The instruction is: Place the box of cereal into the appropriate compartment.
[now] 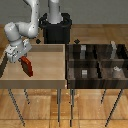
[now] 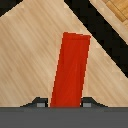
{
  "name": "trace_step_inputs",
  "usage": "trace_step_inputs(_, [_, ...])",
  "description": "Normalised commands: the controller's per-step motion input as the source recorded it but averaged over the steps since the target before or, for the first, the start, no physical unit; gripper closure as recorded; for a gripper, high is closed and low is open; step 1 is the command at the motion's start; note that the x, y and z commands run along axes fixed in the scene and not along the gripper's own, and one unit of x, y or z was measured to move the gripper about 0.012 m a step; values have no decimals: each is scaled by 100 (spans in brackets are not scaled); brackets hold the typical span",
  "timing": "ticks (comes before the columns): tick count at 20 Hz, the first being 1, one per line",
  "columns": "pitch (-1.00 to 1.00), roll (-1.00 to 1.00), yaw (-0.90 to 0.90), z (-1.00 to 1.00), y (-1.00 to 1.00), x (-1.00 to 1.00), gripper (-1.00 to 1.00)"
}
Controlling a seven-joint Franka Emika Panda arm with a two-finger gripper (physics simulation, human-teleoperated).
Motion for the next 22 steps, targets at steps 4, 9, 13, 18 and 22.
trace_step_inputs(4, [0, 0, 0, 25, 0, 0, 100])
trace_step_inputs(9, [0, 0, 0, 80, 0, 0, 100])
trace_step_inputs(13, [0, 0, 0, 100, 0, -12, 100])
trace_step_inputs(18, [0, 0, 0, 0, 0, -60, 100])
trace_step_inputs(22, [0, 0, 0, 0, 0, -100, 100])
